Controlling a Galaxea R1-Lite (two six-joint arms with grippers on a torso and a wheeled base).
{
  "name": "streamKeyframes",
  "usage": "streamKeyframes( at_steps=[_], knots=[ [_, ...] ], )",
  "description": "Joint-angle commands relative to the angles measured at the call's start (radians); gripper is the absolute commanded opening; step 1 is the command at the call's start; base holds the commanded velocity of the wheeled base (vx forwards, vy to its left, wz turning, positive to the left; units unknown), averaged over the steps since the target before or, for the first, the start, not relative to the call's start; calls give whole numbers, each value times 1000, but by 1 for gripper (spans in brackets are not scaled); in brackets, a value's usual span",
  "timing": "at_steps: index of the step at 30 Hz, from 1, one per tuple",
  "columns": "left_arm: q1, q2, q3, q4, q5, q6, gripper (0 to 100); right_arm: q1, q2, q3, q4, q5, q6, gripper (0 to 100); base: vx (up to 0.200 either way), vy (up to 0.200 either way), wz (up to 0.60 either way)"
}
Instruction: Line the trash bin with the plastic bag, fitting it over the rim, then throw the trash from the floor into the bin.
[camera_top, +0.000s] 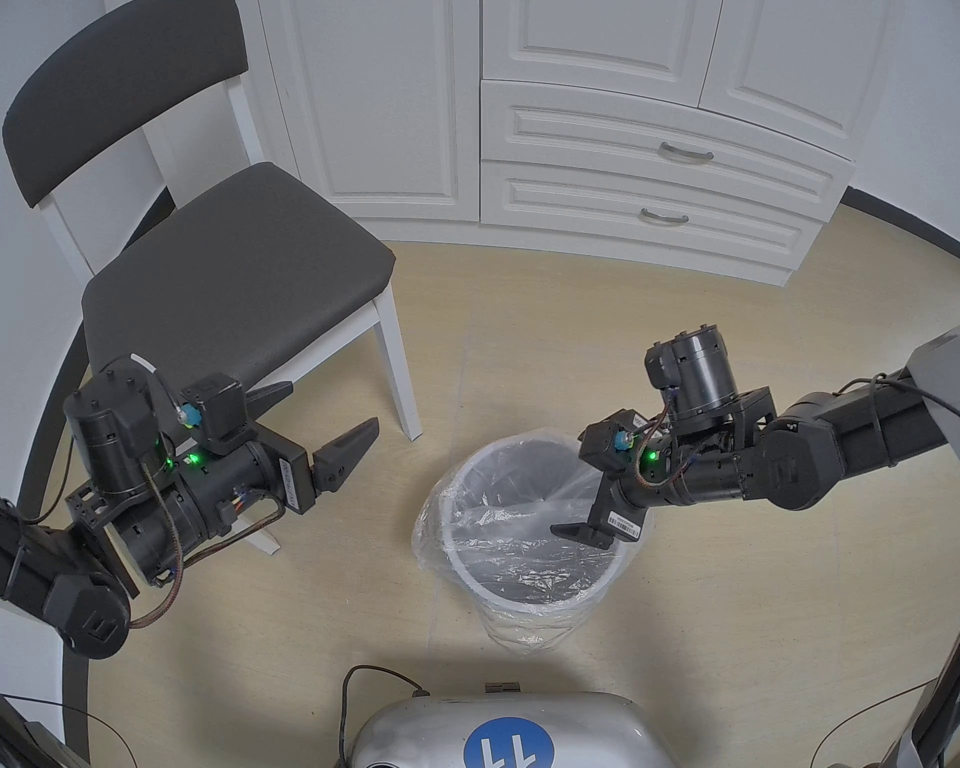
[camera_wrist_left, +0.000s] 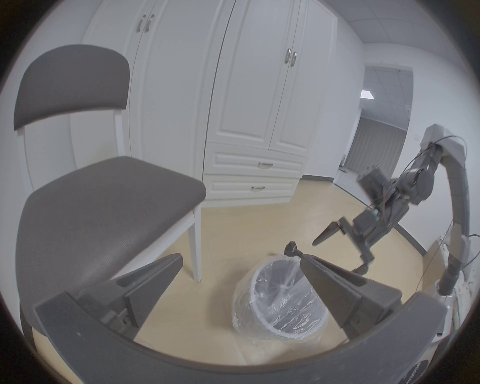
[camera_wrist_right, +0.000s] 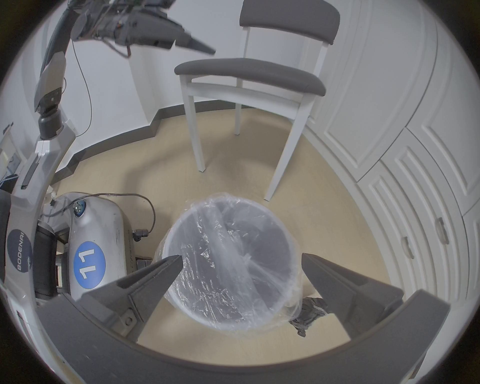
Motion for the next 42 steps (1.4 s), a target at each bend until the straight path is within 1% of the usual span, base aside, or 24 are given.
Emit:
streamKeyframes(
  at_steps=[1, 3, 6, 12, 16, 22, 23, 27, 33, 38, 42],
  knots=[
    [-2, -87, 21, -4, -5, 0, 100, 15, 72, -16, 4, 9, -10, 100, 0, 0, 0],
    [1, -94, 19, -4, -5, 0, 100, 18, 134, -20, -4, 9, -17, 100, 0, 0, 0],
    [1, -95, 19, -4, -5, 0, 100, 15, 169, -37, -5, 10, -20, 100, 0, 0, 0],
    [4, -94, 15, -4, 1, 0, 100, 1, 279, -136, -7, 15, -21, 100, 0, 0, 0],
    [6, -92, 13, -4, 1, 0, 100, -1, 319, -172, -7, 29, -15, 100, 0, 0, 0],
    [8, -90, 15, -4, 1, 1, 100, 1, 362, -208, -7, 30, -10, 100, 0, 0, 0],
    [9, -90, 16, -4, 1, 1, 100, 3, 367, -211, -7, 32, -9, 0, 0, 0, 0],
    [18, -84, 16, -2, 1, 1, 100, 13, 368, -211, -7, 30, 28, 0, 0, 0, 0],
    [26, -84, 15, -2, 1, 0, 100, 18, 302, -159, -7, 29, 31, 0, 0, 0, 0],
    [20, -84, 24, -4, 3, 3, 100, 53, 157, -11, -7, 18, 25, 0, 0, 0, 0],
    [17, -94, 39, -4, 3, 21, 100, 91, 84, 78, -7, 6, 22, 0, 0, 0, 0]
  ],
)
